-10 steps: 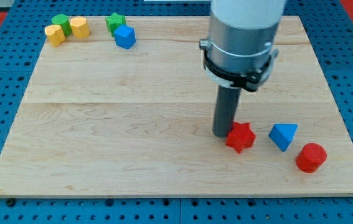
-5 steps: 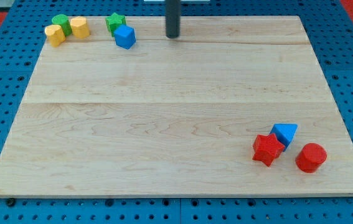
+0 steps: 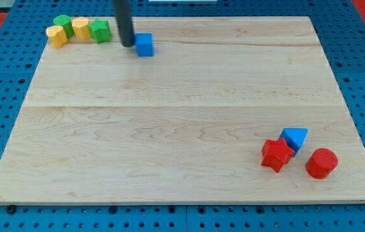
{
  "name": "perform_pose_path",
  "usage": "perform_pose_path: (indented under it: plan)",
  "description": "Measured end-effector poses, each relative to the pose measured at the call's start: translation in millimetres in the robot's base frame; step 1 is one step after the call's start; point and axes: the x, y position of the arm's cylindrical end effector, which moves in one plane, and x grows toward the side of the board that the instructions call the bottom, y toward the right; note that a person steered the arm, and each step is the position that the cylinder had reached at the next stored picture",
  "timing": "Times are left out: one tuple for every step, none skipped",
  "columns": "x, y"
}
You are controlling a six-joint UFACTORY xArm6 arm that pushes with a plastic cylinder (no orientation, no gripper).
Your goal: Slide the blue cube closer to blue triangle
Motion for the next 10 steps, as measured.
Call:
perform_pose_path:
  plan:
    - [5.2,63.0]
    - [-3.3,132.8]
    - [19.6,174.9]
    - [10.0,195.3]
    - [10.5,246.2]
    - [31.7,281.6]
    - [49.8,295.7]
    - [66.9,284.3]
    - [76.6,256.8]
    - [85.2,235.6]
